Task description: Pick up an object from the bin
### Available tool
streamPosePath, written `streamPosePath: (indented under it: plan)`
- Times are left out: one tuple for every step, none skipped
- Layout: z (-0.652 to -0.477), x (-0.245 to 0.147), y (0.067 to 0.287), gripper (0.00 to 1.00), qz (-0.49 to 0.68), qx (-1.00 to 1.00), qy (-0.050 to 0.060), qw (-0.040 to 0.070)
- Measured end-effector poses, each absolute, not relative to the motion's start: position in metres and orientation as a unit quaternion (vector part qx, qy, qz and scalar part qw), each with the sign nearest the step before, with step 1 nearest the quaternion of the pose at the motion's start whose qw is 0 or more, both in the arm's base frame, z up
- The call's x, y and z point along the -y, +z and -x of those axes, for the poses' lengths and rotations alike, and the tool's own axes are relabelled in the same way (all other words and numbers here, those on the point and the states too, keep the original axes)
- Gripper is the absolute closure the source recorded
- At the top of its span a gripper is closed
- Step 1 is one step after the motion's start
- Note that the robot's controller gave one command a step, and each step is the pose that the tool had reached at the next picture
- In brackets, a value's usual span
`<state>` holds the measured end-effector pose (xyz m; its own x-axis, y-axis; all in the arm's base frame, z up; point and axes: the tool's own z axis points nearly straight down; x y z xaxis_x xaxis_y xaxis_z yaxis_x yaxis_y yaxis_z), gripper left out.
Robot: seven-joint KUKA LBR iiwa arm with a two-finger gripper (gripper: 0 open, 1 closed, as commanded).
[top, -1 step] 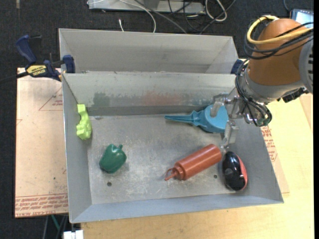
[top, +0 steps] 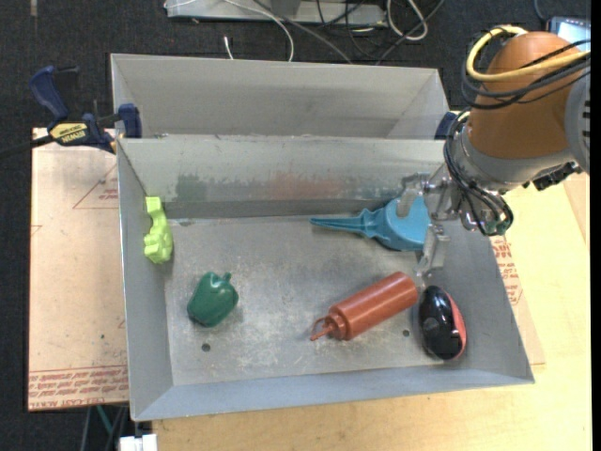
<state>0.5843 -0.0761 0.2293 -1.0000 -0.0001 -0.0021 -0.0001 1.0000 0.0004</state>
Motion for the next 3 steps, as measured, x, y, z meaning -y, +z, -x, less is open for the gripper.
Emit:
streamPosePath:
  plan:
    - [-0.549, 0.056, 0.126, 0.00, 0.102, -0.995, 0.001, 0.001]
    - [-0.540, 0.047, 0.149, 0.00, 0.167, -0.986, -0.001, 0.005]
    - [-0.538, 0.042, 0.099, 0.00, 0.171, -0.985, 0.002, -0.002]
